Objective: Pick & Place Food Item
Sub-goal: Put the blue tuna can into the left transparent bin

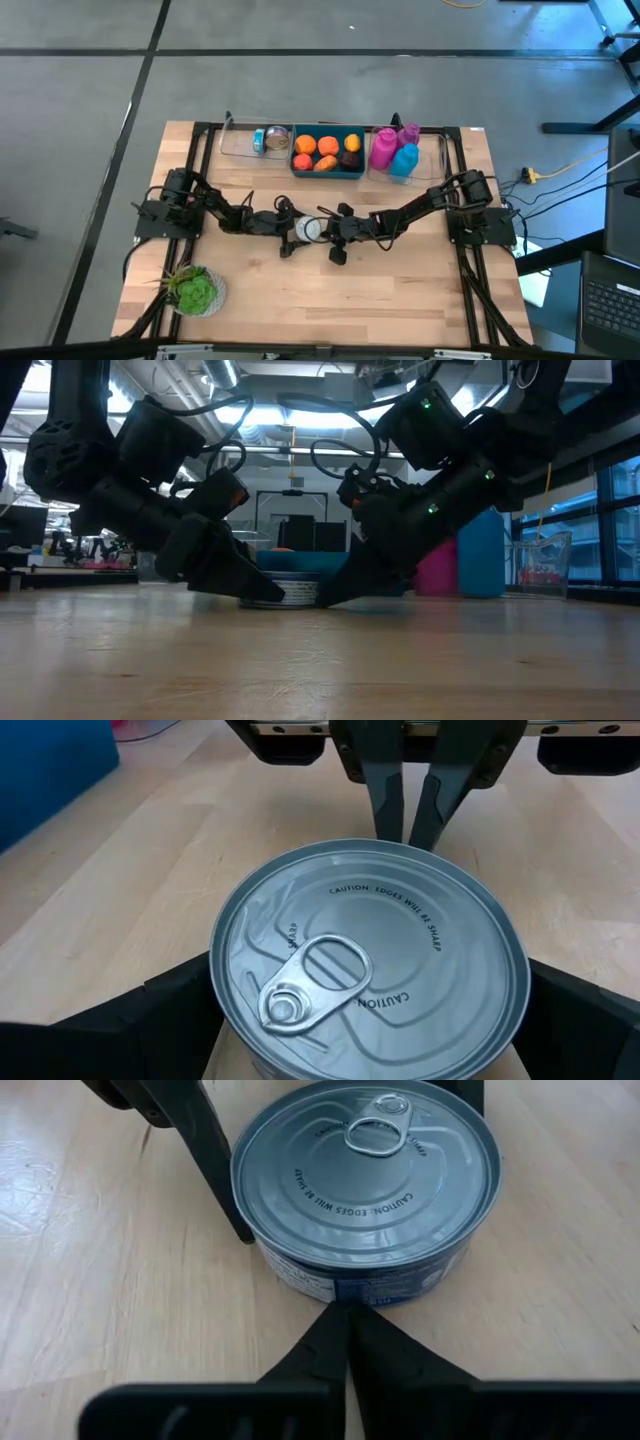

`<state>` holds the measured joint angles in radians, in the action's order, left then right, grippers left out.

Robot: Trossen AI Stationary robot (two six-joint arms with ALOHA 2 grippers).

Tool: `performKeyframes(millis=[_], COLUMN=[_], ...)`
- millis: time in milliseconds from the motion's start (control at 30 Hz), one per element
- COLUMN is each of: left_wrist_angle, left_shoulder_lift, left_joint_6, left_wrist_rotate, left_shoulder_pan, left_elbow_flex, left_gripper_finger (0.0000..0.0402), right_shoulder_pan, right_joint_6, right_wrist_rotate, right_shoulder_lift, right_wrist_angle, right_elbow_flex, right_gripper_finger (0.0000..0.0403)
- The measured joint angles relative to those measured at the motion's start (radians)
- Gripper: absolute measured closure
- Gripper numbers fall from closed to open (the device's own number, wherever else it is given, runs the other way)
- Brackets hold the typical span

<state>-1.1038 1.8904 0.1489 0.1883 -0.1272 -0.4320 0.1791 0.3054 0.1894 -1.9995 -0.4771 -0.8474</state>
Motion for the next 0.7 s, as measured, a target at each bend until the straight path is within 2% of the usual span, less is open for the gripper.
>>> performKeyframes(millis=[133,367,700], left_wrist_angle=[0.001,0.001,0.009], left_shoulder_lift=[0.000,0.000,-0.011], left_joint_6=[-0.003,-0.003,-0.036], left_wrist_rotate=[0.004,0.027,0.034], left_shoulder_pan=[0.000,0.000,0.000], left_elbow_flex=[-0.001,-0.001,-0.002], left_gripper_finger=[0.0009,0.0056,0.0056], right_shoulder_pan=[0.000,0.000,0.000], right_joint_6=[0.000,0.000,0.001], right_wrist_rotate=[0.000,0.000,-0.001], right_shoulder_lift=[0.000,0.000,0.007], right_wrist_angle=[-0.001,0.000,0.003], right_elbow_flex=[-0.001,-0.001,-0.001], right_gripper_finger=[0.0396,0.0395,0.0395])
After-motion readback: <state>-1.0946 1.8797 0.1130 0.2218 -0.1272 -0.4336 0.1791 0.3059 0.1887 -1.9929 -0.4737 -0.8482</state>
